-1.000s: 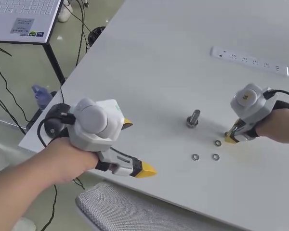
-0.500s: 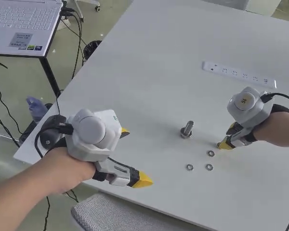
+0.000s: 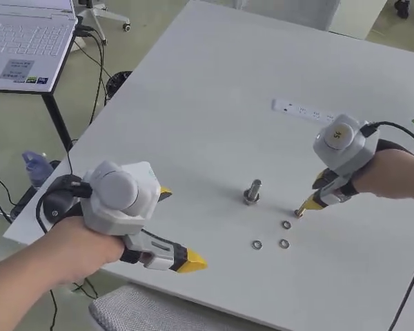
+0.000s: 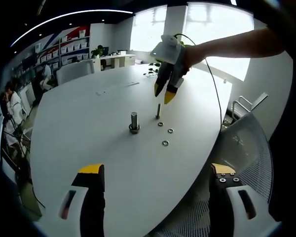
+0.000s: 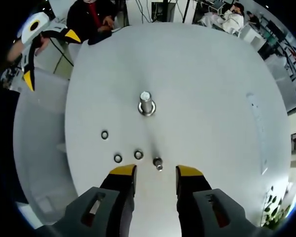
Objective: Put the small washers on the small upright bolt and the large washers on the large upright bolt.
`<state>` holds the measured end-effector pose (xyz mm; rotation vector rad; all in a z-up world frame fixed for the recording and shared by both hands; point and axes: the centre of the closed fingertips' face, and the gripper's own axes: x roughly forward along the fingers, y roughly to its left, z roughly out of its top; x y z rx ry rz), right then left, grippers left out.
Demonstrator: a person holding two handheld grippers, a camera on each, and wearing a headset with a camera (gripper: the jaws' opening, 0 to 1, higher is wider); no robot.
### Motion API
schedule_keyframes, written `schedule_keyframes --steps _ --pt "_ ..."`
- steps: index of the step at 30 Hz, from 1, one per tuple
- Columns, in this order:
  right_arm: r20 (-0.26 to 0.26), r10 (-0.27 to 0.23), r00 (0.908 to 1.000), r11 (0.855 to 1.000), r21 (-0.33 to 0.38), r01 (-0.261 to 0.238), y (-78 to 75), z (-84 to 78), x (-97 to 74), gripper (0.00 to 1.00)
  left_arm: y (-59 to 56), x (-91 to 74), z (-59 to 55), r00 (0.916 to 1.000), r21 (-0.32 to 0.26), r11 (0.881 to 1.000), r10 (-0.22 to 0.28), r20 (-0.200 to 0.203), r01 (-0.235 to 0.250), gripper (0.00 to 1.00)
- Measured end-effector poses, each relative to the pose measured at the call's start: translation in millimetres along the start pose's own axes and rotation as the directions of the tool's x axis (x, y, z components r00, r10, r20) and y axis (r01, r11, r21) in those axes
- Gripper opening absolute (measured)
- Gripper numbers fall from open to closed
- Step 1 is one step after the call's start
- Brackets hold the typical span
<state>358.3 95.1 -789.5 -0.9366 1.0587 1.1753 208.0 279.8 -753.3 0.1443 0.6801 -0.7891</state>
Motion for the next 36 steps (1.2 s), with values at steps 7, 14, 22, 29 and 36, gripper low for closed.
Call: schedule_keyframes --steps 7,14,22,29,36 --pt "0.009 0.009 0.9999 0.999 -0.043 -0.009 10.2 9.6 3.0 0.33 -2.7 0.6 0.9 1.0000 0.004 1.000 -0.003 0.002 0.003 0.90" --pt "0.011 0.034 0.9994 0.997 -0.071 -0.033 23.5 11.7 11.8 0.32 -1.1 -2.5 -1.6 1.0000 0.003 1.000 0.005 -0.004 -0.005 0.90" --pt "0.001 0.047 0.9989 0.994 -0.094 -0.047 34.8 5.5 19.8 0.32 -2.3 -1.4 -2.0 1.0000 0.000 1.000 0.003 -0.006 -0.003 0.89" --pt "0.006 0.052 0.9987 0.995 -0.088 -0.051 37.4 3.4 26.6 0.31 -2.1 -0.1 -1.6 1.0000 -0.001 1.000 0.001 -0.005 -0.001 0.89" --pt "0.008 0.048 0.9988 0.996 -0.082 -0.047 38.2 1.5 37.9 0.31 0.6 -0.5 0.3 1.0000 -0.003 1.000 0.006 -0.001 -0.006 0.88"
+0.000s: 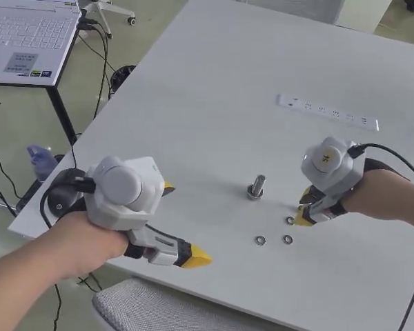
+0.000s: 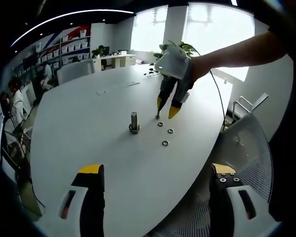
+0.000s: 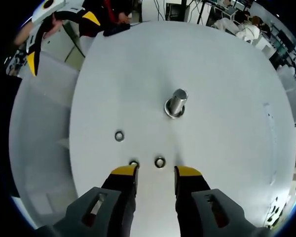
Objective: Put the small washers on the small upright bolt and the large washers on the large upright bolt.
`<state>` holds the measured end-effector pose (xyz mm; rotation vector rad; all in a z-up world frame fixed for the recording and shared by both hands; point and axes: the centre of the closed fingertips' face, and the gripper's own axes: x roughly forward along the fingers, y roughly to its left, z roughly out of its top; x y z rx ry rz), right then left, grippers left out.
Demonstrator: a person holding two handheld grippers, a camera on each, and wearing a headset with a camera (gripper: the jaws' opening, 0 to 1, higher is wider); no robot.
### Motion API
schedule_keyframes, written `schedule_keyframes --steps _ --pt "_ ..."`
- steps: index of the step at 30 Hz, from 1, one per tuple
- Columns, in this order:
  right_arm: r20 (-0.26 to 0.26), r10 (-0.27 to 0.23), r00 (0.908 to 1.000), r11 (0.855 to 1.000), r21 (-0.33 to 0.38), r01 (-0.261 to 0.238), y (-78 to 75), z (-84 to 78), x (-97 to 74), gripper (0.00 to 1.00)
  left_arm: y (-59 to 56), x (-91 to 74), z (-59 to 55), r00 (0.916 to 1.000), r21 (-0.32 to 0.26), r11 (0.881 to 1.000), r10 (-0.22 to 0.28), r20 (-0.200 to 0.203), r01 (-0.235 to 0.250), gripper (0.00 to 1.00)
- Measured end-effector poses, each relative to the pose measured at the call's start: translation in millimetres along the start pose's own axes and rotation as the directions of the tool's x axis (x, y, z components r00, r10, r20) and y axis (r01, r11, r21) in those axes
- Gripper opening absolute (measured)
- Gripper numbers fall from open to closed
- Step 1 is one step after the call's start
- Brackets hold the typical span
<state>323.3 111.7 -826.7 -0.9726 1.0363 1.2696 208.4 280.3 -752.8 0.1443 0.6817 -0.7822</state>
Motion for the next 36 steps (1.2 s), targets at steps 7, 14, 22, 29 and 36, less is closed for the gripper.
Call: schedule_keyframes --steps 7,14,22,29,36 --pt "0.003 -0.004 1.0000 1.000 0.002 0.004 -1.2 -1.2 10.1 0.31 4.4 -0.1 2.4 1.0000 0.003 1.000 0.006 0.002 -0.006 0.88" --pt "-0.014 -0.013 0.9998 1.000 -0.002 0.013 -4.4 -7.0 17.9 0.30 1.3 1.4 1.7 1.0000 0.003 1.000 0.002 -0.005 -0.002 0.87" --pt "-0.019 -0.011 0.9998 1.000 -0.017 0.011 -3.4 -5.4 25.3 0.29 0.4 -0.5 -1.2 0.9999 0.002 1.000 -0.001 -0.014 0.001 0.87" --pt "-0.041 -0.007 0.9991 0.999 -0.041 0.005 -4.7 -9.4 32.3 0.28 0.6 -1.8 -5.8 0.9997 -0.005 1.000 -0.001 -0.023 0.000 0.86" --pt "-0.062 -0.011 0.9980 0.997 -0.081 0.006 -6.4 -9.8 36.3 0.26 -0.9 -1.1 -8.7 0.9996 -0.011 1.000 -0.005 -0.027 0.005 0.86"
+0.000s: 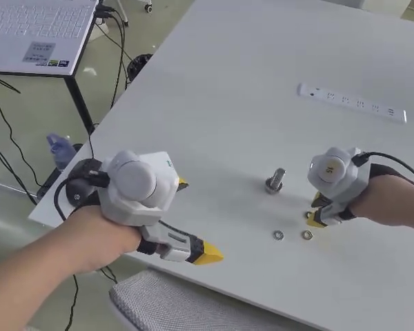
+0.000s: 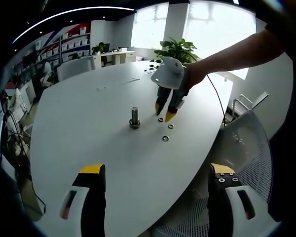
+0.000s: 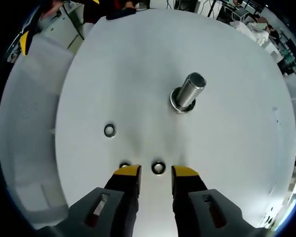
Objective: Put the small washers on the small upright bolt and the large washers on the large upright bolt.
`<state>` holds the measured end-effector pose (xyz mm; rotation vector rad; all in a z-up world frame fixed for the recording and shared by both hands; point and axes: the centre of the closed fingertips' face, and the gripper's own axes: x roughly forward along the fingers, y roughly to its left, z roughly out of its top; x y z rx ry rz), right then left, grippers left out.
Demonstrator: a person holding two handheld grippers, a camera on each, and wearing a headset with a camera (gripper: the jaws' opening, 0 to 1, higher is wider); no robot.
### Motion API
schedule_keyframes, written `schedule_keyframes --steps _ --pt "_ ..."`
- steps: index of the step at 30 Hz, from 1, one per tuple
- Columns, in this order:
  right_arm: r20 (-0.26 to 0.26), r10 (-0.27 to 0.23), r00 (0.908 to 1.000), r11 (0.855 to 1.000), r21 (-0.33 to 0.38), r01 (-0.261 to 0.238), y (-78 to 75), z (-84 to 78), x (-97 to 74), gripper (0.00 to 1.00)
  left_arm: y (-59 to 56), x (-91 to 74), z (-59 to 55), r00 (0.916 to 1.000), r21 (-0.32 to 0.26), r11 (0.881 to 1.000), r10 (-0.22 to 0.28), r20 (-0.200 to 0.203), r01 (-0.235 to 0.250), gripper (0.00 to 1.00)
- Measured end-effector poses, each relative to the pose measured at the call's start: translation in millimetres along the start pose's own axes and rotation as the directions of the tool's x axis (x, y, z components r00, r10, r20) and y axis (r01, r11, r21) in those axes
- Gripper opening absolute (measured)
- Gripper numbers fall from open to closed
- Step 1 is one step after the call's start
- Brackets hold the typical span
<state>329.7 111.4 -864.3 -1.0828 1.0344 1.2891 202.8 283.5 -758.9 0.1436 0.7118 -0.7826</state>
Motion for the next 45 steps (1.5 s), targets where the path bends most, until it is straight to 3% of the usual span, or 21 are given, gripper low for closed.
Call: schedule_keyframes --steps 16,31,45 --pt "-0.060 0.014 0.9981 0.997 -0.081 -0.019 -2.8 -3.9 5.8 0.24 0.9 0.6 -5.9 1.0000 -0.014 1.000 -0.002 -0.005 0.002 0.84" --pt "-0.081 0.043 0.9958 0.992 -0.118 -0.052 -1.2 -3.1 6.2 0.20 1.2 1.9 -7.9 1.0000 -0.013 1.000 -0.004 -0.007 0.004 0.83" --pt "-0.087 0.030 0.9957 0.987 -0.157 -0.044 -3.0 -4.8 5.7 0.15 -2.3 0.6 -6.5 0.9999 -0.024 1.000 -0.011 0.010 0.011 0.84"
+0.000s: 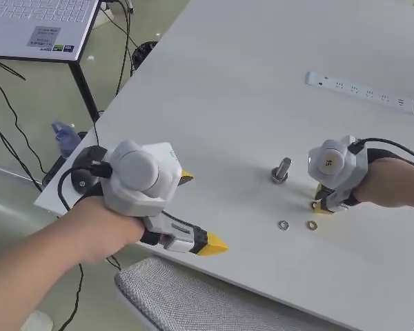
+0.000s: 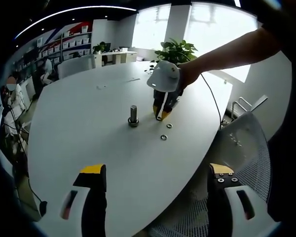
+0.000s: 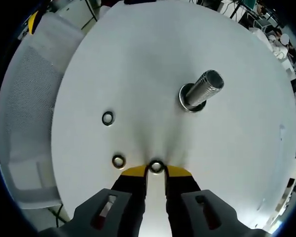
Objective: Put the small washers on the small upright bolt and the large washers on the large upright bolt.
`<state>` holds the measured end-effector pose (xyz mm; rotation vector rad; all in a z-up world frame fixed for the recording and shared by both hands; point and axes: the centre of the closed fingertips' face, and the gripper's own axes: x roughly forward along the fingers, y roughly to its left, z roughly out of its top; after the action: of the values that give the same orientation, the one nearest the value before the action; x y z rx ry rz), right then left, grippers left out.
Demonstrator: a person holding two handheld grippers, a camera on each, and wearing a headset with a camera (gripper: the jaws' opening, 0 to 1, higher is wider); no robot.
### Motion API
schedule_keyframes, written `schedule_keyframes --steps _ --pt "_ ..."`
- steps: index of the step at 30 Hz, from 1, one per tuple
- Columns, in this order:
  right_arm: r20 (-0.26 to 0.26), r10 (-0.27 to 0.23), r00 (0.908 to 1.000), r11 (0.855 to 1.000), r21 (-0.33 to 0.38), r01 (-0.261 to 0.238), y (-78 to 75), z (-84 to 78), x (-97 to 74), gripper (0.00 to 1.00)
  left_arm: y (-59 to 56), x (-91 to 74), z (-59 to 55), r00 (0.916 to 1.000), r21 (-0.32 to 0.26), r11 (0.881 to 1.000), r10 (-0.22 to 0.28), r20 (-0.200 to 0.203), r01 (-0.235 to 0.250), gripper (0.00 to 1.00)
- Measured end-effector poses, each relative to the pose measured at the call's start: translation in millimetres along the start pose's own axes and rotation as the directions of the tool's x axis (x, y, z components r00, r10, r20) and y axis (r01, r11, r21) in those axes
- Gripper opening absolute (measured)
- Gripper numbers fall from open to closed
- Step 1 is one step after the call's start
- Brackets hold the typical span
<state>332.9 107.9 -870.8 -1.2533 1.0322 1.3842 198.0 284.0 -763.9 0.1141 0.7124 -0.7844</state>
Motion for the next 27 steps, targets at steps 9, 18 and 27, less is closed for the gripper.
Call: schedule_keyframes --steps 9,18,27 --pt "0.010 0.006 0.9999 1.000 0.023 -0.006 -1.2 0.3 -1.2 0.14 0.2 -1.1 0.1 1.0000 0.002 1.000 0.003 0.000 -0.003 0.84" --pt "0.017 0.021 0.9996 0.986 0.168 -0.024 -4.2 2.0 -1.1 0.13 -2.1 -2.2 -1.0 1.0000 0.000 1.000 0.004 0.001 -0.004 0.84" --pt "0.001 -0.030 0.9996 0.968 0.250 0.029 -4.1 -0.1 0.8 0.12 -4.4 -4.3 -2.9 1.0000 -0.002 1.000 0.005 0.003 -0.005 0.83"
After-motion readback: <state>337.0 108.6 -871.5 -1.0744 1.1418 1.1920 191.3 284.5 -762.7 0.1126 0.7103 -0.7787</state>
